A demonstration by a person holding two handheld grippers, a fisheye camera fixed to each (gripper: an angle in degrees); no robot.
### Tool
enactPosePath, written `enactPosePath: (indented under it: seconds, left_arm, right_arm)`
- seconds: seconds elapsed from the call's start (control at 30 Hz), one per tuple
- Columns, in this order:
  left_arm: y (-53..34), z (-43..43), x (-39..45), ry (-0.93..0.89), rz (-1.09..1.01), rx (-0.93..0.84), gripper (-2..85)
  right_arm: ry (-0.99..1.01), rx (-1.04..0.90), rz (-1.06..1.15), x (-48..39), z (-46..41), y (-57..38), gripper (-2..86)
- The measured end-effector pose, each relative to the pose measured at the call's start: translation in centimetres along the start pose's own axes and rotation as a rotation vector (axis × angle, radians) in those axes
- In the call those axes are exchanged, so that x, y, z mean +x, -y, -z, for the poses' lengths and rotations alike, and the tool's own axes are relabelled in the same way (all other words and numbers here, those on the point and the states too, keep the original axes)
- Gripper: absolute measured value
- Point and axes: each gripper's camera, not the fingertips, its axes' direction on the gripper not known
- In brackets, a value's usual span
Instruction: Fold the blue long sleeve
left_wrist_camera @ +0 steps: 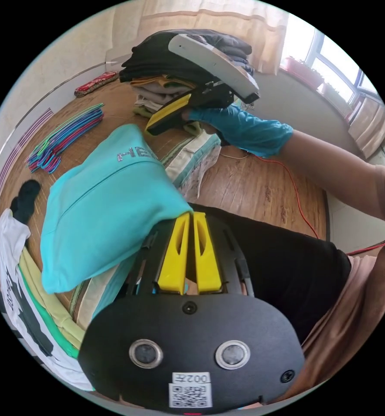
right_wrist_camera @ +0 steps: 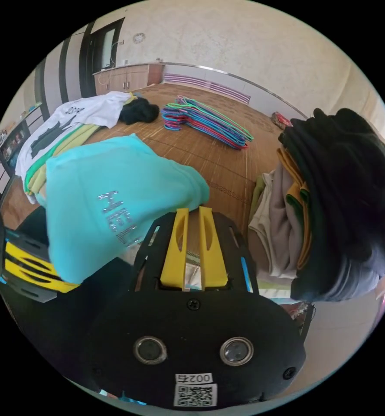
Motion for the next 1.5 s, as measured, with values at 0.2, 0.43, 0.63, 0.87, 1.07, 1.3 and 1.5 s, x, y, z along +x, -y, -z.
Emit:
enactPosePath:
  seconds: [0.2, 0.43, 0.63, 0.87, 1.07, 1.3, 1.5]
  left_arm:
    - [-1.9, 2.7, 1.2, -0.037, -0.059, 0.023, 1.7]
    - [-5.5, 7.5, -1.6, 0.21, 0.033, 0.038, 2.8]
    - [-6.5, 10.0, -4.5, 0.284, 0.179, 0.066, 6.6]
    - [-4.8, 11.8, -2.5, 0.293, 0.231, 0.107, 7.9]
    - [-3.5, 12.0, -1.1, 0.27, 0.229, 0.117, 8.4]
    - [-1.6, 10.7, 1.1, 0.255, 0.171, 0.09, 8.5]
    - [-0.2, 9.6, 3.1, 0.264, 0.065, 0.052, 9.4]
  right_arm:
    - [0.161, 0.094, -0.014, -1.0, 4.6, -4.8, 8.4]
    - [0.293, 0.102, -0.031, -3.8, 6.2, -9.7, 13.7]
    - [0.271, 0.092, -0.079, -5.9, 4.9, -10.4, 14.4]
    - [0.159, 0.098, -0.148, -5.7, 4.4, -10.5, 6.8]
    - [0.066, 0.085, -0.252, -2.2, 3.6, -11.3, 6.3]
    - [0.16, 0.075, -0.236, -0.3, 2.3, -11.4, 8.3]
    - [0.172, 0.088, -0.308, 0.5, 2.6, -11.4, 6.6]
